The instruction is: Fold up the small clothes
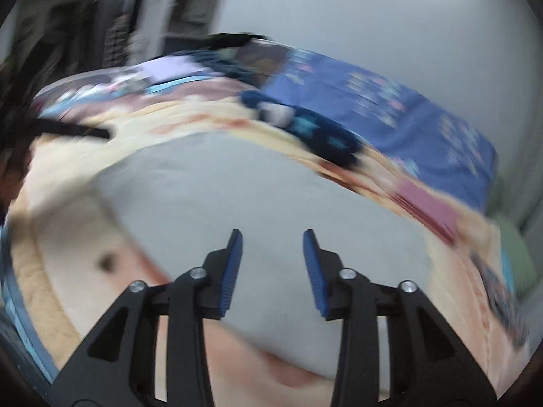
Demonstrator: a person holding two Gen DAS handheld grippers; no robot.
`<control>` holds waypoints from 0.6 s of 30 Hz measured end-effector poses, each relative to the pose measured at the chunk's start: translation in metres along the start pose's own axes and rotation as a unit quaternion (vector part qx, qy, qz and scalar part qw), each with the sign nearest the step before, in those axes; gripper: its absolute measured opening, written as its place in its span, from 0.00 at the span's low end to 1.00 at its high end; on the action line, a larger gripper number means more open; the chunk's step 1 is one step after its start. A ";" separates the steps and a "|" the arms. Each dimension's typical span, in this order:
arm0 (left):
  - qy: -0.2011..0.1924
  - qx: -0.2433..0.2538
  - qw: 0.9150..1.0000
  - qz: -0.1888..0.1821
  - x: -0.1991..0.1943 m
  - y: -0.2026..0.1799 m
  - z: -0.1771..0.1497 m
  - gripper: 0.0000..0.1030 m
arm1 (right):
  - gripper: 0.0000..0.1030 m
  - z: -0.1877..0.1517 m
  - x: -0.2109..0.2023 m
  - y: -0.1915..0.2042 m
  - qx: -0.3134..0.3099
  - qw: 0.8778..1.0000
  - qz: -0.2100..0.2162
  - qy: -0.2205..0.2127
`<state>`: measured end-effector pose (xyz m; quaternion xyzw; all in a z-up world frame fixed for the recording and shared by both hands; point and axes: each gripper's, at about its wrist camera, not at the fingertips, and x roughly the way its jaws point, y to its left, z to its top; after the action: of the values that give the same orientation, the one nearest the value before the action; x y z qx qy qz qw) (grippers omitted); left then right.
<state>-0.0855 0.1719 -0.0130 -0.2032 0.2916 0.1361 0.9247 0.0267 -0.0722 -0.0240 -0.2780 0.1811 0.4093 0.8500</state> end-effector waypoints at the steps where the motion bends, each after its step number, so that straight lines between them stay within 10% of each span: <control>1: -0.005 -0.015 1.000 0.004 -0.006 0.013 -0.003 0.36 | 0.27 0.006 0.004 0.029 -0.038 0.999 0.011 -0.010; 6: -0.012 -0.035 0.999 0.005 -0.022 0.048 -0.017 0.36 | 0.28 0.022 0.025 0.123 -0.174 0.983 0.041 -0.031; 18: 0.014 -0.094 0.991 -0.094 0.026 0.085 -0.024 0.46 | 0.43 0.036 0.092 0.177 -0.263 0.965 0.004 0.014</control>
<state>-0.1080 0.2397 -0.0711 -0.3180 0.2702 0.0722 0.9059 -0.0559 0.0956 -0.1027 -0.4965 0.0804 0.4421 0.7426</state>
